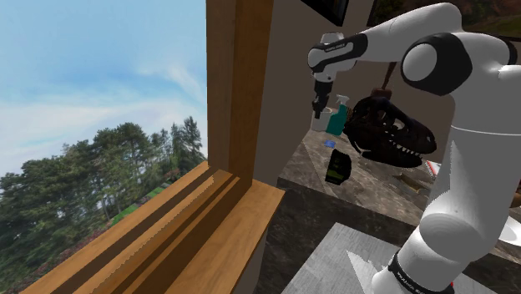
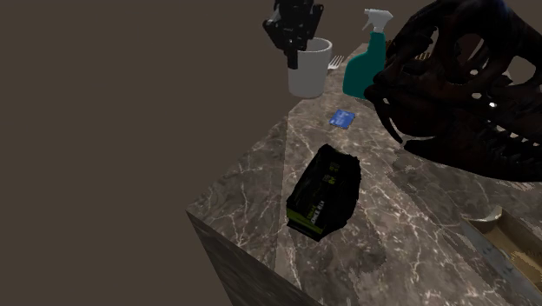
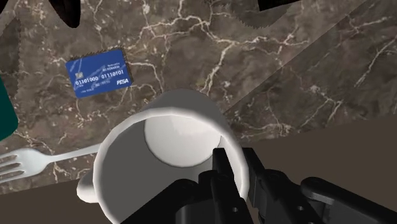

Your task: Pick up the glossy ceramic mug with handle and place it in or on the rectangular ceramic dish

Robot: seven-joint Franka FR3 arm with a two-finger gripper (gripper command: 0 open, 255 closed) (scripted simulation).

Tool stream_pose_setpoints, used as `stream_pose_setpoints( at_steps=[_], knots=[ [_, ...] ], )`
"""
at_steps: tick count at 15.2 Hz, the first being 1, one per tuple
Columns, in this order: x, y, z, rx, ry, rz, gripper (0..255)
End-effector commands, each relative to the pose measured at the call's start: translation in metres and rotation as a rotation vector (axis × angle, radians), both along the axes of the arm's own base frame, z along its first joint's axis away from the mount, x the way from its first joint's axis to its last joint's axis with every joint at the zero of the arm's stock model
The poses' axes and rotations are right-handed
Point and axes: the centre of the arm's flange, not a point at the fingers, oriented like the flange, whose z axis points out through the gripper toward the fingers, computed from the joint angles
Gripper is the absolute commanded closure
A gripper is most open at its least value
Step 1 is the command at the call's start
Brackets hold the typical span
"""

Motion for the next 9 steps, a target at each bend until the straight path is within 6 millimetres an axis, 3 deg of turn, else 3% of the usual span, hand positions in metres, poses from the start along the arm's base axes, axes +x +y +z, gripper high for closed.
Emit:
stream_pose_setpoints(
  at_steps=[1,9],
  knots=[
    [0.001,0.001,0.006,0.000,0.000,0.000,255],
    [-0.104,-0.006,0.015,0.000,0.000,0.000,255]
  ],
)
